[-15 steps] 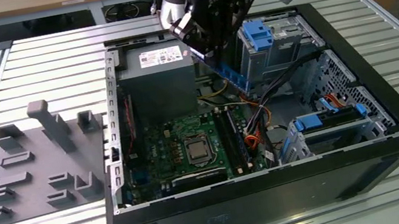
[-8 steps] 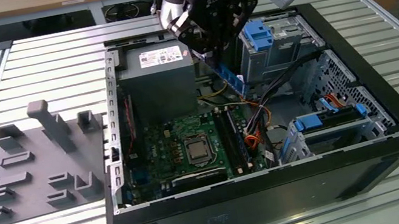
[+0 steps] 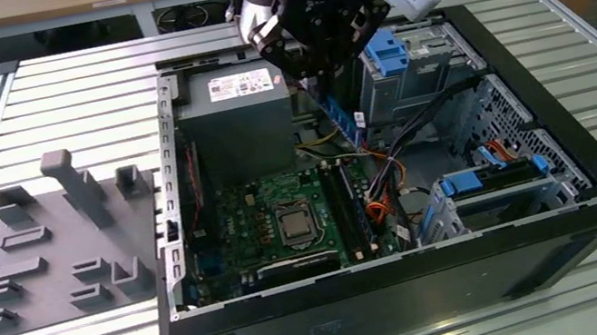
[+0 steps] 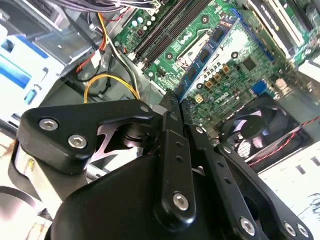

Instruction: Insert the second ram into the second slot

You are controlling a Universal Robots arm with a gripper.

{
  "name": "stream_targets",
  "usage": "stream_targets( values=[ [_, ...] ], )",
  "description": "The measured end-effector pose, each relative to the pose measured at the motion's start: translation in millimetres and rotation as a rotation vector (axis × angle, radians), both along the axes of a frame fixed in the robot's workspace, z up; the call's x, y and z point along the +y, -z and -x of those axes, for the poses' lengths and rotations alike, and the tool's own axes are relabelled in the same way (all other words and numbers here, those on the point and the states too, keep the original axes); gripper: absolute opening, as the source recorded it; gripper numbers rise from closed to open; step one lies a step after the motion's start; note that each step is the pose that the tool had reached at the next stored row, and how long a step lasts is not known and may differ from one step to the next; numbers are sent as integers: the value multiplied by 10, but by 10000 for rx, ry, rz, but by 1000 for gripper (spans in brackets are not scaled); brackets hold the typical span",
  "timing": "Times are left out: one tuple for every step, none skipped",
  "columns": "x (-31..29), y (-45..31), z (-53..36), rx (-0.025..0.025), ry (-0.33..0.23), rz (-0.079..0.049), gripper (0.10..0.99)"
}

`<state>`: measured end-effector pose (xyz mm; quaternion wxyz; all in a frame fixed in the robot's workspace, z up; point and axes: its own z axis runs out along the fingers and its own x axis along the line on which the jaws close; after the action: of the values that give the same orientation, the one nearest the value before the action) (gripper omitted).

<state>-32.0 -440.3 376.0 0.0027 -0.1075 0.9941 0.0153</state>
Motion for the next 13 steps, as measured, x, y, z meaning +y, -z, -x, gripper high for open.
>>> stream_targets(
  values=[
    [0,1,0,0,159,1,137],
    [0,2,0,0,320,3,137],
    [0,3,0,-1,492,4,137],
    [0,4,0,-1,658,6,137],
    [0,5,0,0,824,8,137],
    [0,6,0,-1,993,11,137],
    [0,7,0,-1,1164,12,137],
    [0,8,0,0,1329,14,137],
    [0,10,0,0,1488,17,137],
    [0,11,0,-1,1649,17,137],
    [0,12,0,0,1801,17,137],
    [0,13,0,0,1922,18,137],
    [0,16,0,1,1960,18,137]
  ],
)
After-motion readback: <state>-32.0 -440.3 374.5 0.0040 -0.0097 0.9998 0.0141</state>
